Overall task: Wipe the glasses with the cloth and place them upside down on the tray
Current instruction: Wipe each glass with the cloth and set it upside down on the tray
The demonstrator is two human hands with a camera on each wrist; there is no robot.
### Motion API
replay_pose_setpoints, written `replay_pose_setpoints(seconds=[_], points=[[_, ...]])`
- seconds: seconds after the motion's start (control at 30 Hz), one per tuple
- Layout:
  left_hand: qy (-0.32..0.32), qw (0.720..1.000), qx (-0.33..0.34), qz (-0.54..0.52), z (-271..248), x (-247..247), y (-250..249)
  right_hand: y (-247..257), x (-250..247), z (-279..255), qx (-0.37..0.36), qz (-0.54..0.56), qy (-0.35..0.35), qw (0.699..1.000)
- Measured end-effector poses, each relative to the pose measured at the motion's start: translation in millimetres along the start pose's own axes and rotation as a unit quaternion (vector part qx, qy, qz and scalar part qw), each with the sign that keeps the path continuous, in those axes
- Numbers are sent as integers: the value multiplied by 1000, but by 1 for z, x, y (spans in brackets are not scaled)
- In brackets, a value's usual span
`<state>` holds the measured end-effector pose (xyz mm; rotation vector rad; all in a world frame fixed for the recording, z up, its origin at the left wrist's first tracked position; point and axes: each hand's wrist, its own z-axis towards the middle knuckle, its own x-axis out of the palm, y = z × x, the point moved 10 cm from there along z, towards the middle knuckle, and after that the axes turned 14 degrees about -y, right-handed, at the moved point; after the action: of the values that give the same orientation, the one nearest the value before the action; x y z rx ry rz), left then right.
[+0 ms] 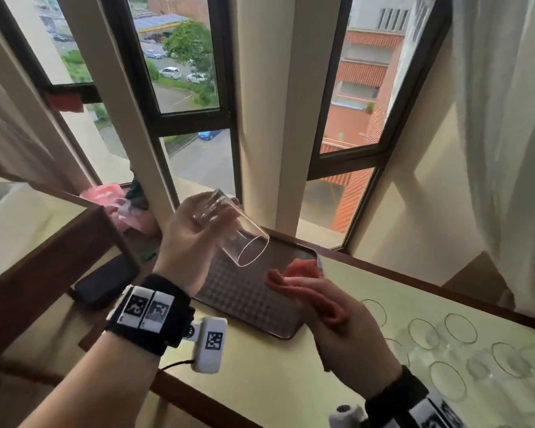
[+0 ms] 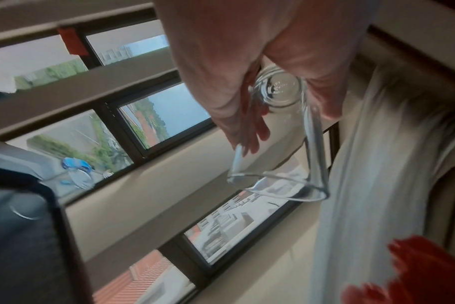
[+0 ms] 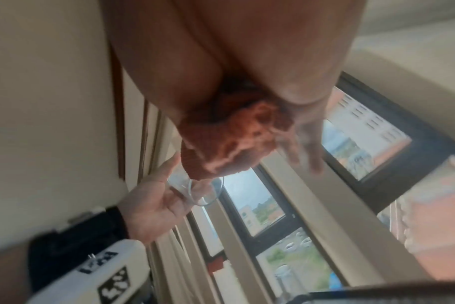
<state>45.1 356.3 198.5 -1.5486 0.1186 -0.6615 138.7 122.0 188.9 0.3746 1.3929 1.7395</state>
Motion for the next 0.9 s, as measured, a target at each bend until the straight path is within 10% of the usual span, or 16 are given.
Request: replay_pose_setpoints(seconds=[0.2, 0.4, 0.9], points=[[-44, 970, 36, 237, 50, -60, 59, -32, 13, 12, -98, -325, -98, 935], [-70, 938, -8, 339, 93, -108, 140, -47, 52, 23, -192, -330, -36, 923], [-100, 878, -61, 465, 174, -136, 212, -134, 74, 11, -22, -313, 24, 949]])
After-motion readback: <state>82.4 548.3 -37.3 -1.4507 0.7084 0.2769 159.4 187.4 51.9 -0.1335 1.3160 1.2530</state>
